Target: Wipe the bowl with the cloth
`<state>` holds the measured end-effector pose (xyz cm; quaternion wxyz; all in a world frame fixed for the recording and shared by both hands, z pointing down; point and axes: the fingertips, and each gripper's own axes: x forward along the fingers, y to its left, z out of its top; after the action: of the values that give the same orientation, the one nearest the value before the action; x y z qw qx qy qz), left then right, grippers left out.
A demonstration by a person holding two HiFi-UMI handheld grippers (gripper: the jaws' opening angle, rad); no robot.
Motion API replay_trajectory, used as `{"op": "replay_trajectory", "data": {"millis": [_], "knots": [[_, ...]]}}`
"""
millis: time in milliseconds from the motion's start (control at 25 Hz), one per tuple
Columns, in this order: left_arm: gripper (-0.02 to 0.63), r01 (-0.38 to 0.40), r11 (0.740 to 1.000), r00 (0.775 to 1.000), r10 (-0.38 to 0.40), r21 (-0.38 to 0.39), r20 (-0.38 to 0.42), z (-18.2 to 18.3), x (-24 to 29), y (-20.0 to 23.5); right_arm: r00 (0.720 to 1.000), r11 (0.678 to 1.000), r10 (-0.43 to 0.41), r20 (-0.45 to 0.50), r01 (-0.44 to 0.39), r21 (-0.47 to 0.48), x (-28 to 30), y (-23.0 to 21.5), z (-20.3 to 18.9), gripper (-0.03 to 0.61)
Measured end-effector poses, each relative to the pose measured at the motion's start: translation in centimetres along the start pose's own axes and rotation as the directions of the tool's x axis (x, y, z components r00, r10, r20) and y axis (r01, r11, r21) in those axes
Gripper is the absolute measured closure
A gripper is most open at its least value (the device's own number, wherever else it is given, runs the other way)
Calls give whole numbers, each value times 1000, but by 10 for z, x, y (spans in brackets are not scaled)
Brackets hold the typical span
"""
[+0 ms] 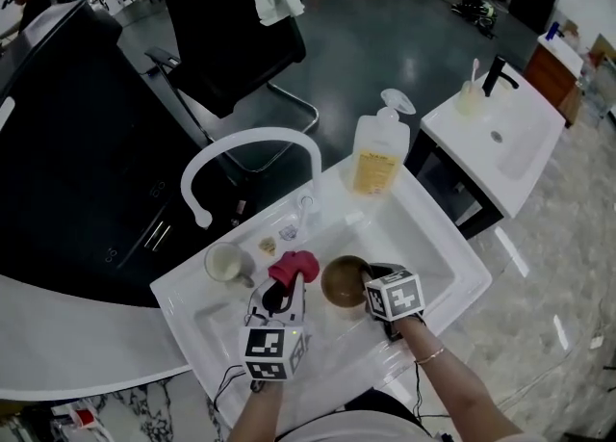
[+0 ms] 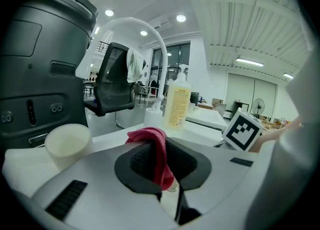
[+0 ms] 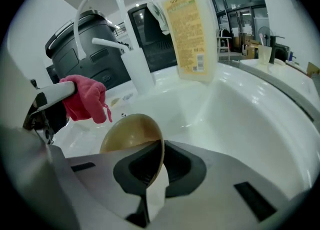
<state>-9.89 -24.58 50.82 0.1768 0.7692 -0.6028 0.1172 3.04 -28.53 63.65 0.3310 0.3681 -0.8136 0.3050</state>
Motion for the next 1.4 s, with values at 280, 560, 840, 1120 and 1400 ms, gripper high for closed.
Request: {"op": "replay_trajectory", "data": {"millis": [280, 560, 840, 1120, 1400], "knots": [[566, 18, 999, 997, -21, 46, 68, 25, -26, -10, 988, 997, -73, 134, 72, 12, -63, 8, 20, 561], [566, 56, 996, 988, -66, 74, 143, 49, -60, -27, 963, 990, -139, 232, 143, 2, -116, 27, 31, 561], [566, 79, 992, 976, -97, 101, 193, 64, -93, -37, 939, 979, -202, 279, 202, 28, -150, 39, 24, 563], [566, 137, 979, 945, -176, 154, 277, 96, -132, -60, 917, 966, -253, 309, 256, 31, -171, 54, 21, 563], [566, 306, 923, 911, -355, 232, 210, 88, -147, -106, 907, 959, -271, 321, 283, 11, -175, 80, 19, 563]]}}
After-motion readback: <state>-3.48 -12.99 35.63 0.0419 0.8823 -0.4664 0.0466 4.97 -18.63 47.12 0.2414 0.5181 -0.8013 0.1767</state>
